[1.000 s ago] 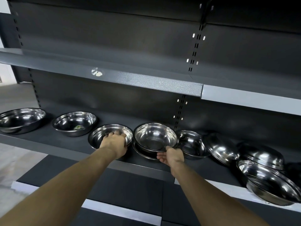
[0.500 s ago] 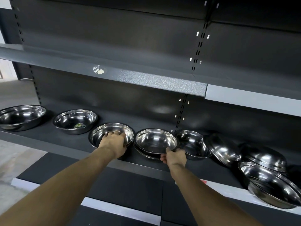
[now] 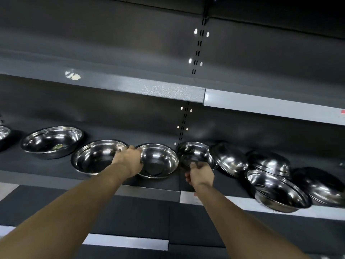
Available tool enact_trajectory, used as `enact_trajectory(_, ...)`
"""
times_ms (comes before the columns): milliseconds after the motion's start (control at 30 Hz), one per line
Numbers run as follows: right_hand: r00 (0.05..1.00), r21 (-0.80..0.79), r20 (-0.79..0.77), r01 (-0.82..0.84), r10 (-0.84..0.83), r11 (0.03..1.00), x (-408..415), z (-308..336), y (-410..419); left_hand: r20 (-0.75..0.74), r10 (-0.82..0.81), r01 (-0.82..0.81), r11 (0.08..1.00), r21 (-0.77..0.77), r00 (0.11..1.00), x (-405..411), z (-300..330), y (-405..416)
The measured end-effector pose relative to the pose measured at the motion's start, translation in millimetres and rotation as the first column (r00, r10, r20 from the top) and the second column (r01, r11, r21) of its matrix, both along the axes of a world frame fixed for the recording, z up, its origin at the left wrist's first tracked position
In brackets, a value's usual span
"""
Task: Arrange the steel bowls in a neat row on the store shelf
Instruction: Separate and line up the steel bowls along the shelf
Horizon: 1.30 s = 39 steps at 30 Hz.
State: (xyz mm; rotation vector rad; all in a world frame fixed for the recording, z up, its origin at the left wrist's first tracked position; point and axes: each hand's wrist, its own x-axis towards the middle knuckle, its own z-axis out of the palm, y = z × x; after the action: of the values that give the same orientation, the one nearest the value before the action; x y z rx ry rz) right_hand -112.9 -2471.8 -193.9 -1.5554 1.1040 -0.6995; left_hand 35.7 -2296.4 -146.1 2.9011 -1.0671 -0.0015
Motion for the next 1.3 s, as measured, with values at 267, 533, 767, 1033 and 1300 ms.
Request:
enact_trajectory(267,0.983,0.012,0.015,0.182,-0.182,0.983,-71,6,-57,0.014,-0.196,0.196,0.981,0.003,0.981,-58,3,-81)
enact_trajectory(533,0.938,-0.079,-0.036,0.340,-0.344,0.937,-144,9,-103,0.041,-0.374,0.375,0.927,-0.010,0.926,-120,3,-150)
enact_trajectory(767,0.862,-0.097,-0.054,0.497,-0.503,0.862,-215,13,-131,0.029,-0.517,0.517,0.856,-0.018,0.856,-171,-4,-195)
enact_trajectory(1033,0.833,0.069,-0.241,0.527,-0.498,0.847,-254,4,-140,-0.056,-0.628,0.628,0.778,-0.013,0.776,-210,-17,-221)
enact_trajectory(1300,0.907,0.307,-0.115,0.419,-0.404,0.854,-240,1,-138,-0.089,-0.607,0.610,0.792,0.011,0.790,-202,-22,-219)
